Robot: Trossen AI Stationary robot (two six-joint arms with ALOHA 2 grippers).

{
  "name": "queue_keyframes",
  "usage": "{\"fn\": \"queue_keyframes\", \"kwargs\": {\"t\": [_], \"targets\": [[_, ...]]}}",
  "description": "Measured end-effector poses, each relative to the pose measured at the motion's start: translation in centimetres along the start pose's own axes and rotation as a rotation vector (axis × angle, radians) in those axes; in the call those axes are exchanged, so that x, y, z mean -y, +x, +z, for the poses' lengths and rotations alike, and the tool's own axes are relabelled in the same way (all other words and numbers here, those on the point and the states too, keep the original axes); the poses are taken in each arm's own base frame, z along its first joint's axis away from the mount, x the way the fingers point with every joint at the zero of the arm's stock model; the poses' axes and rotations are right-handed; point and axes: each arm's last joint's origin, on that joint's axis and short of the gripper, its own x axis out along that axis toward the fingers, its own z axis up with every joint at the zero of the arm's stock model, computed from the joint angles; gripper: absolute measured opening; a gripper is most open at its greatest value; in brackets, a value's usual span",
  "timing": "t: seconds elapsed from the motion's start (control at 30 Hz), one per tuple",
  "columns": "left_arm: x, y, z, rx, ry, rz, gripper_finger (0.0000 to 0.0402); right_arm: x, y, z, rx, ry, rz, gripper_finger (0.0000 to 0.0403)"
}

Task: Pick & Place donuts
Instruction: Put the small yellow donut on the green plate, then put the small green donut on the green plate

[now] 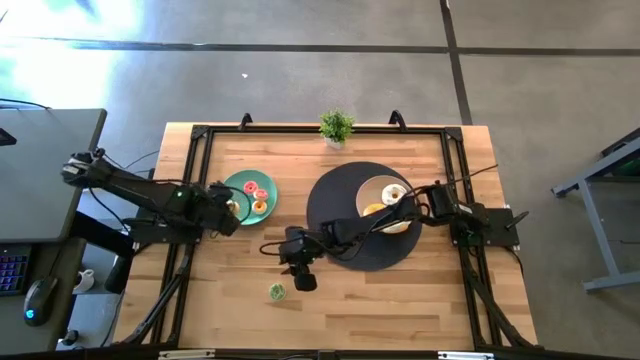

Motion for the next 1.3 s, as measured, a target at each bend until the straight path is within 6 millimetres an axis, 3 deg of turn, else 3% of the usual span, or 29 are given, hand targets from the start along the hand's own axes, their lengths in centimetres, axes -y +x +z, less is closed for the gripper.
{"fn": "queue_keyframes", "kwargs": {"t": [0.13, 0.47, 0.83, 1.0, 1.3], "targets": [[0.3, 0.9, 0.4, 0.006, 0.017, -0.016, 0.0007, 0.2, 0.4, -1.5, 0.030, 0.007, 0.003, 0.0138], [-0.2, 1.6, 1.5, -0.010, 0.049, -0.008, 0.0010, 0.3, 0.5, -1.9, 0.061, 0.028, 0.008, 0.0138], [-0.7, 2.4, 2.2, -0.040, -0.016, 0.034, 0.0089, 0.3, 0.5, -1.9, 0.066, 0.027, 0.009, 0.0138], [-0.4, 2.6, 2.8, -0.037, -0.044, -0.035, 0.0101, 0.2, 0.5, -1.6, 0.094, -0.008, 0.014, 0.0138], [0.1, -0.3, 5.1, 0.056, 0.022, -0.149, 0.0101, -0.7, 0.5, -1.0, 0.164, -0.021, 0.028, 0.0138]]}}
